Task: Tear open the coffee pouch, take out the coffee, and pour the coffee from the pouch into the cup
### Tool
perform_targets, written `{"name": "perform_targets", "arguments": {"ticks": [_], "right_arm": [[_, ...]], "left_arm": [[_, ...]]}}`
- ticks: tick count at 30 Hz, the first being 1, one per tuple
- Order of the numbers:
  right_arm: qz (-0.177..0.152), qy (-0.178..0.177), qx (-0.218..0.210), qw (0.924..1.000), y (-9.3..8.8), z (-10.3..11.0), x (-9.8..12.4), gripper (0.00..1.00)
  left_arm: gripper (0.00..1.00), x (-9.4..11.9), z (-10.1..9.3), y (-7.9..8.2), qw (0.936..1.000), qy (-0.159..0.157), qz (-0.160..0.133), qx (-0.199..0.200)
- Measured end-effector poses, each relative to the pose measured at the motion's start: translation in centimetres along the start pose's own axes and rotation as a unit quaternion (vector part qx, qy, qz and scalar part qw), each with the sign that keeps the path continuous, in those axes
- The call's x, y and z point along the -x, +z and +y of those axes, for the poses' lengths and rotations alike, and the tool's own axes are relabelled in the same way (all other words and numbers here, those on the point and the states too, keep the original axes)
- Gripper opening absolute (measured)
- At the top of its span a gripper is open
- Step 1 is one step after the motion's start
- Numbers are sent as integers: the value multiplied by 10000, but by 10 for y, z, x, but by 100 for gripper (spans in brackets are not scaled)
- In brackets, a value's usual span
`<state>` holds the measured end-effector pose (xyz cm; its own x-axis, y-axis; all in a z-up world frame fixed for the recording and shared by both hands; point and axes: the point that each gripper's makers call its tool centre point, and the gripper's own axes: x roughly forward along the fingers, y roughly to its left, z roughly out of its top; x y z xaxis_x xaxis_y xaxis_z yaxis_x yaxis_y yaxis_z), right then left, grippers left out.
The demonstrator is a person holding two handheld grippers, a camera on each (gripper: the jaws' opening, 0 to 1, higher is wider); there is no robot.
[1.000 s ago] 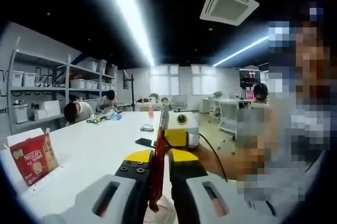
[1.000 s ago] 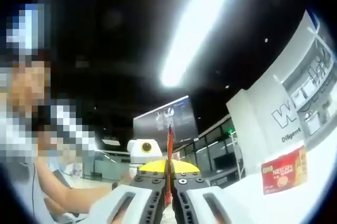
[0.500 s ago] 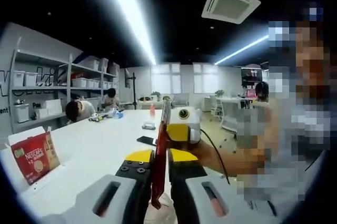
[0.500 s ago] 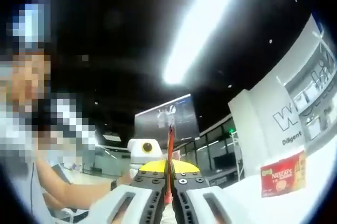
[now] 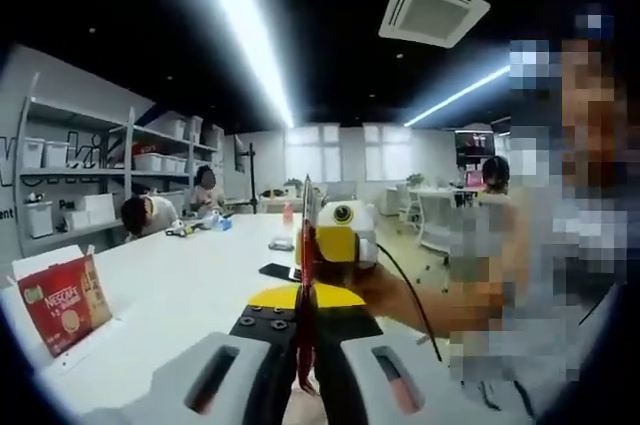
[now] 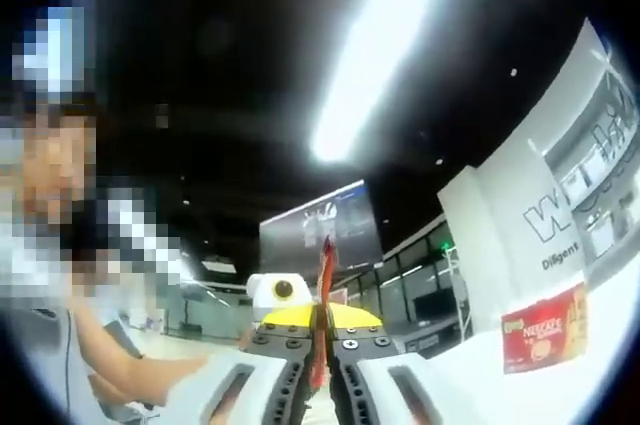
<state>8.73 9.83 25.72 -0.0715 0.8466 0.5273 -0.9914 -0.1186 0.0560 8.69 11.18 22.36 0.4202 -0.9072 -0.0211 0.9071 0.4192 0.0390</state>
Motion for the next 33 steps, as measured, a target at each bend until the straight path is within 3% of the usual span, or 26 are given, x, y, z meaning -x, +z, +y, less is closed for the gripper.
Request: {"name": "perform_targets", "arguments": {"ticks": [8,16,23,33], "right_arm": [[60,-11,-34,10000,-5,-2,4,3],[-36,-32,120,9999,3,2,7,3],[-118,-25,33,9999,3,3,5,3],[-48,-76,62,9999,5,2,6,7]], "left_arm": [[7,-4,3,-8,9999,69,62,48],[12,-3,3,-7,9998,62,-41,177],[5,-3,0,-8,9999,89,-23,142],[5,0,0,-8,9999,109,30,57]]}}
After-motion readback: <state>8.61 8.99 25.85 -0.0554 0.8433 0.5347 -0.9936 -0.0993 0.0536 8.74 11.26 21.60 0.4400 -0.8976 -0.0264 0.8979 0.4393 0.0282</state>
